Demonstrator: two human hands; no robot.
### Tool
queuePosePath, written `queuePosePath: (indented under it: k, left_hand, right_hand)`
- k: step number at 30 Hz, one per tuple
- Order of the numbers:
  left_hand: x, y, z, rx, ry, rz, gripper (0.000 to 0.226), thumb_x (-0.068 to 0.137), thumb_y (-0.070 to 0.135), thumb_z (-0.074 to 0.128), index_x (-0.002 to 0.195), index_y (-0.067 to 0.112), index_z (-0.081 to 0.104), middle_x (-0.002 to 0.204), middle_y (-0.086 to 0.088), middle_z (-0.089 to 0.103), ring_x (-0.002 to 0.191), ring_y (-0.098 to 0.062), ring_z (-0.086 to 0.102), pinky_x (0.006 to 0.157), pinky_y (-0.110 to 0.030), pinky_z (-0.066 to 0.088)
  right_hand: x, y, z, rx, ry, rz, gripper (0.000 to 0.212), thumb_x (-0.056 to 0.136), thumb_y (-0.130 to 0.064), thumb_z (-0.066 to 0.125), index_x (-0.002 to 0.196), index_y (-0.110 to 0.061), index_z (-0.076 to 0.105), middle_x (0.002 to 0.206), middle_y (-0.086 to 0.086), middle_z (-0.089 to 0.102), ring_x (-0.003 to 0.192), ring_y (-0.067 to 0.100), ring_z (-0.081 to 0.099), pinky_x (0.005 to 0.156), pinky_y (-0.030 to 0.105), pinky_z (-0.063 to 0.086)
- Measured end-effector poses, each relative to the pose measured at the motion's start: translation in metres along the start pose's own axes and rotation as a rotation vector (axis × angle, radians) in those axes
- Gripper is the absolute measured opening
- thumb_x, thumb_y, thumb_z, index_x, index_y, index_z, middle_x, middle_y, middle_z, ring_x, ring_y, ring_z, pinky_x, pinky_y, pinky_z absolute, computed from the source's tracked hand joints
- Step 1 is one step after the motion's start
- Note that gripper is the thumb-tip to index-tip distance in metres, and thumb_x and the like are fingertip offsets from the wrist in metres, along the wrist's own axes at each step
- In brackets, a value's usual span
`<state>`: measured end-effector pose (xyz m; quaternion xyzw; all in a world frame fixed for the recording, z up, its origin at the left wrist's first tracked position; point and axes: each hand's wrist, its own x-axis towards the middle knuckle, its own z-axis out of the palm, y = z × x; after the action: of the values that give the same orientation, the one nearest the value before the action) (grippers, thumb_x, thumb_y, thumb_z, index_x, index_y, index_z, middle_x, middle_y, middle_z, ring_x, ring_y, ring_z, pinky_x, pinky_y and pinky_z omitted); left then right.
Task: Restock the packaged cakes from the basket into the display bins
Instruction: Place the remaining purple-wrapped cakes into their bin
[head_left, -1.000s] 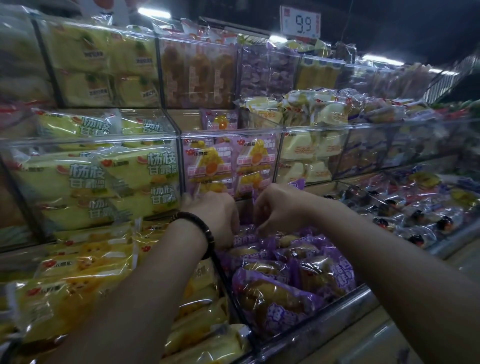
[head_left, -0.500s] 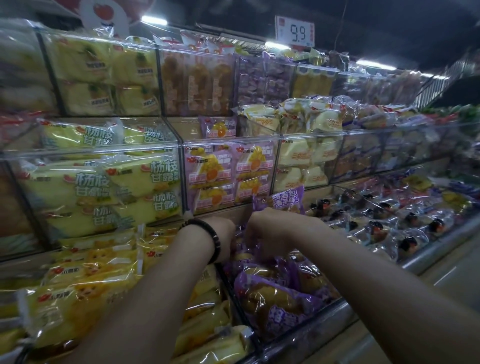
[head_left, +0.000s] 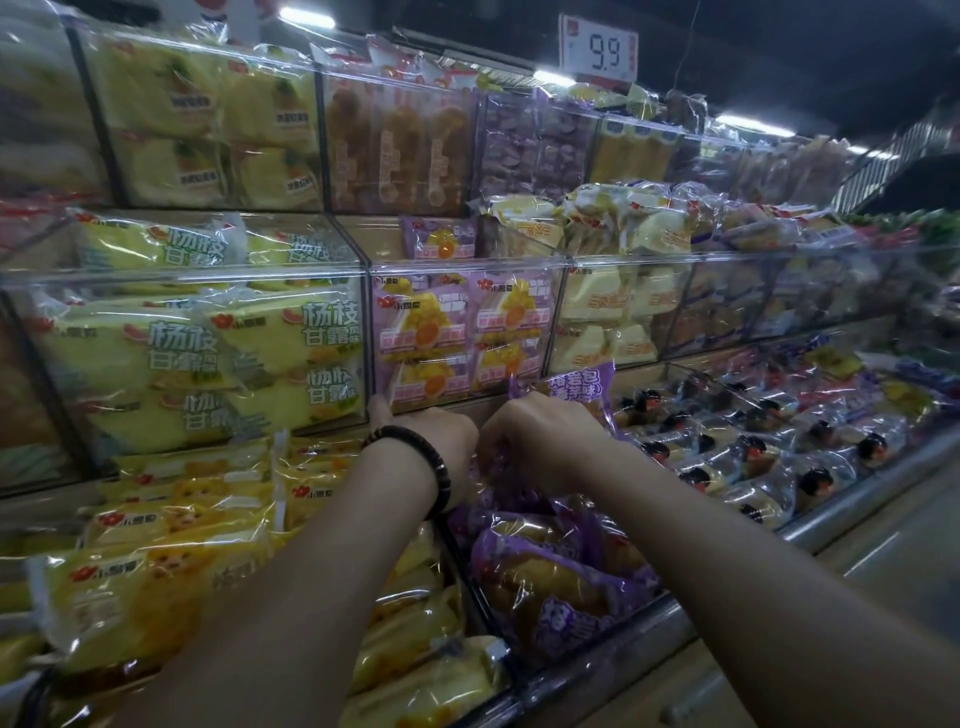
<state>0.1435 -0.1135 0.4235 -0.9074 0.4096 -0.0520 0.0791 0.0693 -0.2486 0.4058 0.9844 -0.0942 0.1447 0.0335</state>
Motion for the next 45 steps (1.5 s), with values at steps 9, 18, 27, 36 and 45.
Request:
queuePosePath:
  k: [9,18,27,36,45]
  left_hand:
    - [0.004,0.005,0.007,-0.052,0.075,-0.058,0.012,0.093,0.019,0.064,0.099,0.029,0.07,0.098,0.004,0.07,0.105,-0.026,0.063,0.118,-0.071,0.006]
    - [-0.003,0.003,-0.006,-0.159,0.149,-0.056,0.009,0.088,0.028,0.079,0.095,0.032,0.075,0.111,0.007,0.068,0.121,-0.024,0.057,0.118,-0.067,0.013]
    - [-0.03,0.011,-0.027,-0.064,-0.059,0.272,0.032,0.092,0.018,0.077,0.115,0.039,0.074,0.107,0.017,0.066,0.114,-0.016,0.061,0.105,-0.047,0.044]
    - [-0.035,0.011,-0.002,0.052,-0.012,0.201,0.023,0.094,0.022,0.068,0.112,0.034,0.072,0.114,0.004,0.068,0.122,-0.027,0.056,0.114,-0.071,0.011]
    - [-0.042,0.004,0.004,0.038,0.089,0.109,0.011,0.095,0.03,0.065,0.085,0.029,0.06,0.088,0.004,0.061,0.104,-0.027,0.06,0.117,-0.07,0.009]
  right_hand:
    - [0.001,0.002,0.004,0.011,-0.065,0.133,0.028,0.082,-0.026,0.084,0.101,-0.041,0.069,0.102,-0.011,0.066,0.1,0.022,0.066,0.068,0.033,0.048]
    - [-0.02,0.019,-0.023,0.316,-0.08,0.159,0.035,0.072,-0.028,0.096,0.101,-0.025,0.077,0.092,-0.01,0.072,0.087,0.01,0.069,0.083,0.036,0.062]
    - [-0.067,-0.001,-0.046,0.26,-0.301,0.089,0.017,0.083,-0.025,0.086,0.081,-0.034,0.071,0.078,-0.018,0.065,0.075,-0.003,0.06,0.063,0.018,0.043]
    - [-0.065,-0.019,-0.035,0.074,-0.269,0.158,0.015,0.082,-0.023,0.082,0.096,-0.027,0.079,0.082,-0.01,0.061,0.083,0.015,0.062,0.069,0.032,0.053]
    - [-0.053,-0.03,-0.024,0.016,-0.128,0.123,0.028,0.088,-0.007,0.074,0.103,-0.03,0.081,0.102,-0.003,0.062,0.108,0.027,0.064,0.086,0.047,0.056]
